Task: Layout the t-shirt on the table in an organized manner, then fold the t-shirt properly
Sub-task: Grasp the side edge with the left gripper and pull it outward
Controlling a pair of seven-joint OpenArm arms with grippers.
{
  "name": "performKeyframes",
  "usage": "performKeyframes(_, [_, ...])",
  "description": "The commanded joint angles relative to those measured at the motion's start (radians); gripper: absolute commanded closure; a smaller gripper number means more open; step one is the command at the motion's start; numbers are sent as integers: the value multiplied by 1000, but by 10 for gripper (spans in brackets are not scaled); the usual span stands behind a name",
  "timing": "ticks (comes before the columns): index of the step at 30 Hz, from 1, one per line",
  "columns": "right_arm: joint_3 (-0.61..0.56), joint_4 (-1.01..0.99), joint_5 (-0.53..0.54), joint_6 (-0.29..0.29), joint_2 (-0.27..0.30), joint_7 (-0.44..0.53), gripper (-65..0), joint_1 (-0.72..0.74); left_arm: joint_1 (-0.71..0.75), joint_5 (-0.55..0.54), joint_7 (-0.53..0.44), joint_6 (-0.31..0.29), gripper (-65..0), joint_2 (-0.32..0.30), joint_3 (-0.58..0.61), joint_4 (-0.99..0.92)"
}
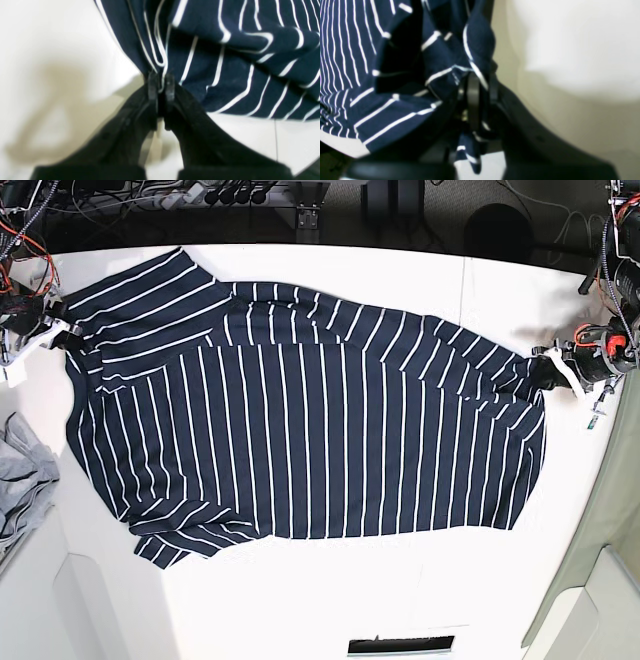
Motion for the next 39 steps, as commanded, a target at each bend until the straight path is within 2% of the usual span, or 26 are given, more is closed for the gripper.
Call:
performKeyframes(1, [7, 14, 11, 15, 24, -7, 0, 10, -1, -21, 18, -15, 0, -37, -7, 22])
performKeyframes(4, [21, 15, 9, 23, 30, -37, 0, 7, 53, -86, 38, -15, 0, -84, -7, 80])
performKeyframes(10, [47, 15, 13, 23, 54, -72, 0, 3, 180, -91, 51, -15, 0, -148, -7, 208])
performKeyframes(13, [47, 15, 63, 23, 74, -75, 0, -27, 227, -91, 52, -15, 0, -153, -7, 245])
performKeyframes(24, [53, 16, 101, 23, 110, -53, 0, -172, 339, -99, 77, -15, 0, -155, -7, 343])
performKeyframes(31, [54, 16, 132, 23, 109, -42, 0, -171, 335, -99, 76, -15, -8, -155, -7, 354])
performKeyframes(32, [54, 16, 131, 23, 109, -41, -31, -168, 332, -101, 76, -15, -37, -155, -7, 354])
performKeyframes(34, [59, 21, 132, 23, 109, -37, -178, -167, 332, -121, 76, -15, -105, -155, -9, 354])
performKeyframes(35, [66, 27, 132, 23, 109, -31, -228, -167, 333, -137, 77, -15, -140, -155, -15, 354])
performKeyframes(36, [76, 38, 132, 23, 109, -23, -256, -167, 333, -152, 77, -15, -166, -155, -24, 354])
performKeyframes(39, [126, 81, 130, 23, 109, 15, -264, -167, 333, -211, 77, -15, -199, -155, -72, 372])
